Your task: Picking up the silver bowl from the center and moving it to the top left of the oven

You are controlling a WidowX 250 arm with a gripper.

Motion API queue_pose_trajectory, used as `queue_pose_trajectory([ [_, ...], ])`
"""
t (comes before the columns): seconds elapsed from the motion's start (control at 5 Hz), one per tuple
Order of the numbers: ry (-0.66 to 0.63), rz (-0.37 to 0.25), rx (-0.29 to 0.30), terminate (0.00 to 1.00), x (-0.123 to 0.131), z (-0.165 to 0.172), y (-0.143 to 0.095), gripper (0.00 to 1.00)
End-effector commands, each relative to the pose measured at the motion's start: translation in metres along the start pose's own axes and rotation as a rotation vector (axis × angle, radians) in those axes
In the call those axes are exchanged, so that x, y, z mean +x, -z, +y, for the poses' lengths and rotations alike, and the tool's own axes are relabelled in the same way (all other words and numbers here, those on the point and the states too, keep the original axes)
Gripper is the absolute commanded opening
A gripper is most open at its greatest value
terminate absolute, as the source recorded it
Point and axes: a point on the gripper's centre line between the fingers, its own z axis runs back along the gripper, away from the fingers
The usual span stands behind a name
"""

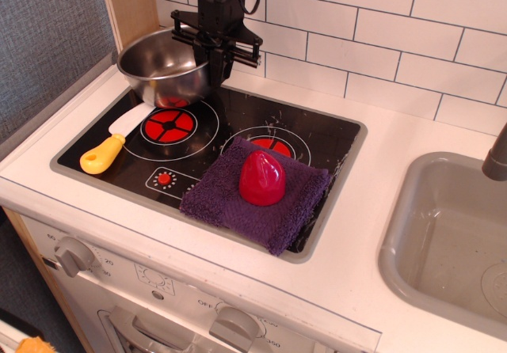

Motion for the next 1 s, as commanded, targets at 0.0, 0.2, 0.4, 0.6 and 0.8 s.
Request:
queue_pose_trajectory([
  [0.0, -0.022, -0.101, -0.046, 0.0, 0.004, 0.001, -0.035, 1.0],
  [0.2, -0.01, -0.156, -0.12, 0.0, -0.004, -0.008, -0.067, 1.0],
  [0.4, 0.024, -0.169, -0.138, 0.0, -0.02, -0.021, -0.083, 1.0],
  [0.6, 0.069, -0.138, -0.144, 0.0, -0.029, -0.031, -0.079, 1.0],
  [0.8, 0.069, -0.138, -0.144, 0.0, -0.029, -0.031, -0.079, 1.0],
])
